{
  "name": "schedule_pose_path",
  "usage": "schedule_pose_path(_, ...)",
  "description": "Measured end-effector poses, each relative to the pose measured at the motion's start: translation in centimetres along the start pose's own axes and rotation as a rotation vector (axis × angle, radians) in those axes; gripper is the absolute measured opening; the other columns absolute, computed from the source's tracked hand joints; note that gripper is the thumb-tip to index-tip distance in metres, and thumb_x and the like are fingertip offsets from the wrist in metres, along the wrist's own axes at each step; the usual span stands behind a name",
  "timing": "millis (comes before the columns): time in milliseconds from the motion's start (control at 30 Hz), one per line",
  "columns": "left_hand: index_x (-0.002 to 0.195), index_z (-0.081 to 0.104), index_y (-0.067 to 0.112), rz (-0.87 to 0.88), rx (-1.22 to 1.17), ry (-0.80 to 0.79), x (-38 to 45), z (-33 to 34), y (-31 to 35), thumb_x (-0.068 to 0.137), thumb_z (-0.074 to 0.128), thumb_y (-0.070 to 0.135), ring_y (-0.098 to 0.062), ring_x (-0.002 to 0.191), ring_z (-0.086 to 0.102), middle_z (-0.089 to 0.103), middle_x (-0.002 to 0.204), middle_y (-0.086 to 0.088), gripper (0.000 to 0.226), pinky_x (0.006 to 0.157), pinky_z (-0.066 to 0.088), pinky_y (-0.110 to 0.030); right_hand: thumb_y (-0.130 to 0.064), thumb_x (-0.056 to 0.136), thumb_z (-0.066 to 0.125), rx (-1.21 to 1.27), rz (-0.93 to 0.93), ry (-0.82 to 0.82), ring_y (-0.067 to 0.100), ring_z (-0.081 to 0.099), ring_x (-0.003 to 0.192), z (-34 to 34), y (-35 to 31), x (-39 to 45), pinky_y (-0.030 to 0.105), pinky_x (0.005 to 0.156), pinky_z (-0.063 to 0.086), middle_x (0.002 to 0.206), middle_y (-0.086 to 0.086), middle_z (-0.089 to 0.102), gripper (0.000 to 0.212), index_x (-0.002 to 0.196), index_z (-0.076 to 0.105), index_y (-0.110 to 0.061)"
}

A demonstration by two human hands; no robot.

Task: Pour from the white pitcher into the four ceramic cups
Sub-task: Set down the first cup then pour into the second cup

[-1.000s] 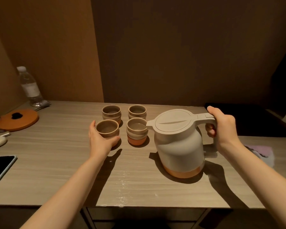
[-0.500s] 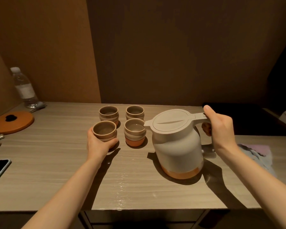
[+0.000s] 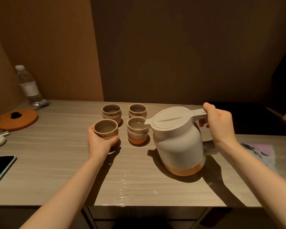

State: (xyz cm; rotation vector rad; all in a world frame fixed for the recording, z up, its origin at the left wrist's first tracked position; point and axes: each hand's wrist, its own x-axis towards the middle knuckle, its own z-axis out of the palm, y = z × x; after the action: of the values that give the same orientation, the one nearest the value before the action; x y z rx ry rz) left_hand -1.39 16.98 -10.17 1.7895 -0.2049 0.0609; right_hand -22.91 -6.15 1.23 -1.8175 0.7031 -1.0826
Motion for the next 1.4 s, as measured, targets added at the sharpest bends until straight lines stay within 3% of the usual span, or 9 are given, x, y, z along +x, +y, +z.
schedule_pose_path(100, 0.133, 0.038, 0.021, 0.028, -0.025, 0.011, -0.6, -0.7, 0.5, 0.058, 0.092, 0.016, -0.022, 0.121, 0.05, 0.051, 0.13, -0.003, 0.093, 0.094, 0.046, -0.035, -0.034, 0.096, 0.048, 0.043, 0.004, -0.017, 0.011, 0.049, 0.052, -0.1, -0.1, -0.1, 0.027, 0.059, 0.042, 0.061, 0.016, 0.056, 0.054, 0.074, 0.061, 0.013)
schedule_pose_path(200, 0.132, 0.037, 0.024, 0.073, -0.047, 0.011, -1.4, -1.4, 1.2, 0.055, 0.093, 0.019, -0.019, 0.119, 0.05, 0.051, 0.129, -0.001, 0.095, 0.095, 0.047, -0.035, -0.031, 0.095, 0.051, 0.075, 0.005, -0.024, 0.008, 0.04, 0.043, -0.2, 0.0, -0.1, 0.027, 0.051, 0.036, 0.051, 0.007, 0.045, 0.049, 0.064, 0.058, 0.006)
schedule_pose_path(300, 0.128, 0.036, 0.029, 0.137, -0.042, -0.048, -2.3, -1.7, 2.2, 0.052, 0.094, 0.023, -0.016, 0.116, 0.051, 0.051, 0.128, 0.001, 0.095, 0.094, 0.048, -0.033, -0.03, 0.094, 0.052, 0.072, -0.006, -0.018, 0.007, 0.037, 0.043, -0.1, 0.1, -0.1, 0.027, 0.05, 0.033, 0.051, 0.005, 0.042, 0.046, 0.059, 0.055, -0.001)
schedule_pose_path(567, 0.128, 0.038, 0.03, 0.294, 0.083, -0.231, -5.0, -0.5, 3.8, 0.049, 0.094, 0.031, -0.01, 0.118, 0.047, 0.047, 0.128, 0.006, 0.097, 0.094, 0.046, -0.029, -0.029, 0.092, 0.054, 0.088, -0.035, -0.044, 0.009, 0.036, 0.043, 0.2, -0.1, 0.1, 0.025, 0.049, 0.032, 0.049, 0.006, 0.041, 0.045, 0.06, 0.056, 0.001)
schedule_pose_path(700, 0.13, 0.038, 0.026, 0.304, 0.095, -0.245, -5.9, 0.5, 3.9, 0.051, 0.094, 0.028, -0.007, 0.116, 0.044, 0.046, 0.129, 0.005, 0.097, 0.087, 0.039, -0.02, -0.03, 0.092, 0.054, 0.083, -0.039, -0.044, 0.011, 0.037, 0.045, 0.3, -0.1, 0.1, 0.026, 0.049, 0.032, 0.05, 0.007, 0.042, 0.047, 0.061, 0.057, 0.005)
schedule_pose_path(867, 0.128, 0.034, 0.03, 0.279, 0.085, -0.307, -6.4, 1.4, 3.9, 0.051, 0.093, 0.028, -0.011, 0.117, 0.048, 0.049, 0.127, 0.006, 0.097, 0.091, 0.043, -0.025, -0.029, 0.092, 0.055, 0.093, -0.046, -0.052, 0.009, 0.036, 0.043, 0.4, -0.2, 0.3, 0.019, 0.044, 0.031, 0.047, 0.003, 0.041, 0.045, 0.054, 0.052, -0.003)
schedule_pose_path(1000, 0.123, 0.03, 0.036, 0.271, 0.078, -0.344, -6.6, 1.9, 4.3, 0.053, 0.093, 0.026, -0.009, 0.115, 0.05, 0.05, 0.121, 0.011, 0.094, 0.09, 0.044, -0.024, -0.03, 0.093, 0.055, 0.082, -0.056, -0.071, 0.01, 0.037, 0.044, 0.5, -0.2, 0.6, 0.019, 0.044, 0.032, 0.051, 0.01, 0.042, 0.049, 0.059, 0.056, 0.006)
schedule_pose_path(1167, 0.126, 0.03, 0.034, 0.261, 0.081, -0.341, -5.9, 1.9, 4.7, 0.053, 0.093, 0.026, -0.011, 0.116, 0.05, 0.05, 0.124, 0.009, 0.096, 0.089, 0.044, -0.024, -0.026, 0.094, 0.054, 0.095, -0.076, -0.094, 0.008, 0.036, 0.041, 0.6, -0.3, 0.7, 0.019, 0.044, 0.031, 0.048, 0.007, 0.04, 0.048, 0.051, 0.049, -0.004)
schedule_pose_path(1400, 0.122, 0.028, 0.037, 0.298, 0.124, -0.349, -5.0, 1.5, 5.0, 0.052, 0.093, 0.024, -0.01, 0.117, 0.048, 0.049, 0.124, 0.009, 0.096, 0.089, 0.044, -0.025, -0.026, 0.094, 0.054, 0.099, -0.105, -0.119, 0.007, 0.036, 0.041, 0.7, -0.4, 0.7, 0.018, 0.044, 0.032, 0.048, 0.008, 0.041, 0.049, 0.055, 0.053, 0.003)
